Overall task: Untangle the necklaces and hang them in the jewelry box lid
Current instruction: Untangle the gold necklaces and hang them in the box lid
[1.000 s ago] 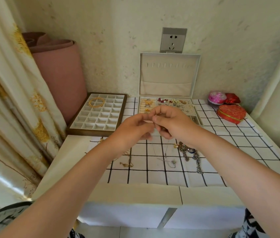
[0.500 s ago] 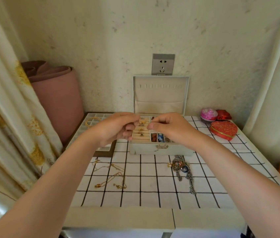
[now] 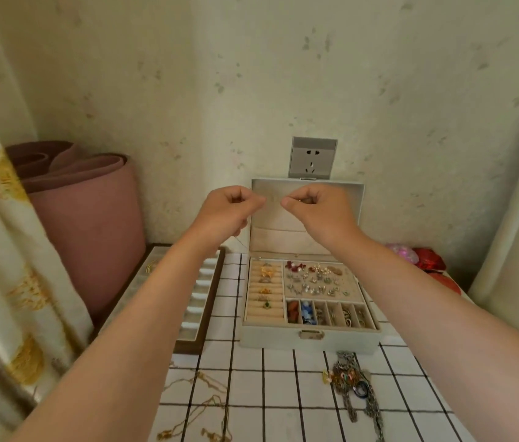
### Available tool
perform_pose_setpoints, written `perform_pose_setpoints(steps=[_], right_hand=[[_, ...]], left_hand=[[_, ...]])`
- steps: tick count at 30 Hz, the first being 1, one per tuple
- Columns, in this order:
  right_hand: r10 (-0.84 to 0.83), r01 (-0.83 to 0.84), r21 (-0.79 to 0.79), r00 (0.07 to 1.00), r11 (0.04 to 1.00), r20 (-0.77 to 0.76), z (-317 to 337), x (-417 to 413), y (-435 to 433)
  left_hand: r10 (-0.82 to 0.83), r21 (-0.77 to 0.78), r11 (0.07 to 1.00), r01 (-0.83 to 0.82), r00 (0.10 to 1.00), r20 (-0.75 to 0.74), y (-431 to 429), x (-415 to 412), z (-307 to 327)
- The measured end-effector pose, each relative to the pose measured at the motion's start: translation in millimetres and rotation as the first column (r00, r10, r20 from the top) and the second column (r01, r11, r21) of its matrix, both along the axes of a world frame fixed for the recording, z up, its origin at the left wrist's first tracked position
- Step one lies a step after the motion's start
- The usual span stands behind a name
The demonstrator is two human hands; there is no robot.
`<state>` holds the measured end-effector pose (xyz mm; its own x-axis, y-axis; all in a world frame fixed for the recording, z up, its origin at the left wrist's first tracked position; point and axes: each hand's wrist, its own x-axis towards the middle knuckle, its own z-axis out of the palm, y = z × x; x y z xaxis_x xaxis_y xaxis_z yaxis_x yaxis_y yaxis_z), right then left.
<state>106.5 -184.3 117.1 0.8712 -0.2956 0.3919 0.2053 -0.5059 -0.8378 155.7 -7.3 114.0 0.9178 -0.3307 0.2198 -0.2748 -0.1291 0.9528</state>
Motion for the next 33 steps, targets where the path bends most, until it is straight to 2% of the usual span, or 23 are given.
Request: perform_pose_setpoints(steps=[5, 10, 13, 19, 22, 24, 27, 29, 31, 33], right_hand=[[-0.147, 0.147, 0.023, 0.989, 0.989, 0.012, -9.7, 44.5, 3.6], [-0.321, 0.32, -0.048, 0.947, 0.946, -0.013, -17.8, 73.9, 10.0], [-0.367, 0.365, -0.066, 0.93, 0.929, -0.03, -21.7, 85.9, 13.5], [-0.444, 0.437, -0.097, 0.894, 0.894, -0.061, -35.7, 95.3, 19.7], [-0.424, 0.412, -0.114, 0.898, 0.904, -0.118, -44.2, 90.3, 19.3], [-0.391, 0.371, -0.145, 0.907, 0.917, -0.156, -51.1, 86.3, 17.8], [-0.317, 0.284, -0.17, 0.922, 0.944, -0.221, -59.7, 80.1, 18.2], [-0.218, 0.182, -0.149, 0.935, 0.972, -0.28, -60.2, 74.1, 22.7], [-0.107, 0.087, -0.074, 0.932, 0.993, -0.346, -56.1, 66.5, 29.1], [0.022, 0.024, 0.104, 0.907, 0.994, -0.421, -52.0, 60.8, 33.1]], left_hand=[[0.245, -0.016, 0.97, -0.244, 0.966, 0.078, -18.4, 37.1, -22.2], [0.391, 0.079, 0.911, -0.404, 0.91, 0.137, -33.9, 55.8, -29.0], [0.421, 0.15, 0.888, -0.435, 0.899, 0.116, -38.3, 64.4, -33.9], [0.39, 0.247, 0.886, -0.394, 0.918, 0.064, -38.6, 71.2, -42.3], [0.319, 0.327, 0.889, -0.319, 0.946, 0.055, -34.9, 71.0, -43.6], [0.268, 0.319, 0.915, -0.247, 0.963, -0.021, -31.8, 69.5, -43.5], [0.162, 0.183, 0.975, -0.123, 0.963, -0.215, -27.4, 63.3, -40.3], [0.07, 0.089, 0.995, -0.046, 0.953, -0.294, -26.2, 57.3, -35.5], [0.028, 0.069, 0.998, -0.007, 0.948, -0.318, -26.6, 52.8, -30.7], [0.036, 0.086, 0.996, -0.01, 0.951, -0.308, -27.1, 50.1, -26.4]])
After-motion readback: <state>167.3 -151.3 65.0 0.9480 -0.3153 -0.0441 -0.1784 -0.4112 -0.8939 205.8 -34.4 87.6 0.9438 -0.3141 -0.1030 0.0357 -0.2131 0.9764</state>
